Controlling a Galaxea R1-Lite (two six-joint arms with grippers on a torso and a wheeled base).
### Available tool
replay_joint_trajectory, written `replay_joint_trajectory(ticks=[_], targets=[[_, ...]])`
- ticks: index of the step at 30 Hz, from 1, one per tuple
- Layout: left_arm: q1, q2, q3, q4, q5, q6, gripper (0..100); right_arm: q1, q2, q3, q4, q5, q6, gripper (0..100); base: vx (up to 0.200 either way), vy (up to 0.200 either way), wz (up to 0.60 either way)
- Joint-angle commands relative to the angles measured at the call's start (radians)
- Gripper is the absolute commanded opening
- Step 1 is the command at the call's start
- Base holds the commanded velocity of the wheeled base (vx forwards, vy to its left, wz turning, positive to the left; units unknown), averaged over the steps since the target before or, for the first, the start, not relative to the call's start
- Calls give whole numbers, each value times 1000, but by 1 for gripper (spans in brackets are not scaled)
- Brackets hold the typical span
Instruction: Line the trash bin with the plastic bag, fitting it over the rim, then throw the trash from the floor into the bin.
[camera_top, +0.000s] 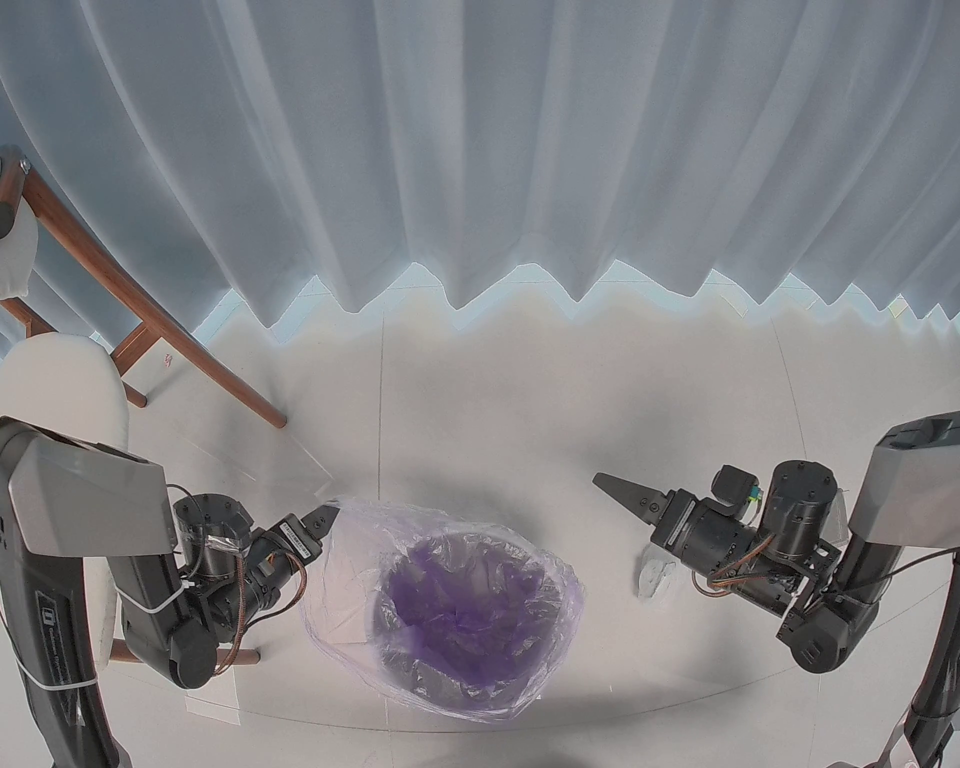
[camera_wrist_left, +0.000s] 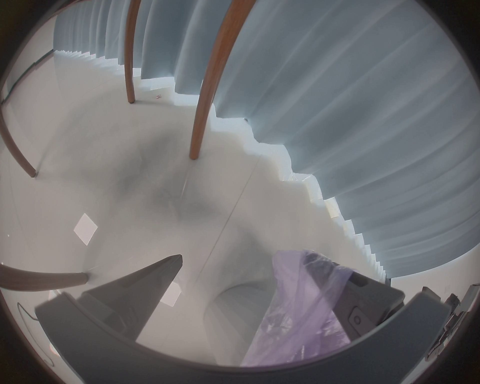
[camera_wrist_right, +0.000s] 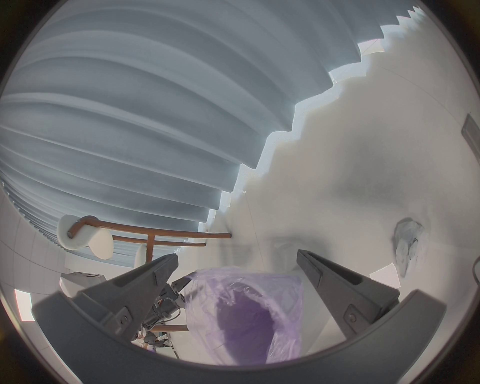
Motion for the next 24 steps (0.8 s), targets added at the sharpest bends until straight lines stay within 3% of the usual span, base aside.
replay_joint_trajectory(ticks=[1, 8, 24], targets=[[-33, -106, 56, 1, -11, -6, 100, 39, -152, 111, -13, -1, -3, 100, 0, 0, 0], [-55, -56, 66, -1, -19, -3, 100, 66, -172, 138, -14, -93, -23, 100, 0, 0, 0], [-96, -81, 30, -3, -5, -20, 100, 101, -137, 126, -14, -96, -49, 100, 0, 0, 0]])
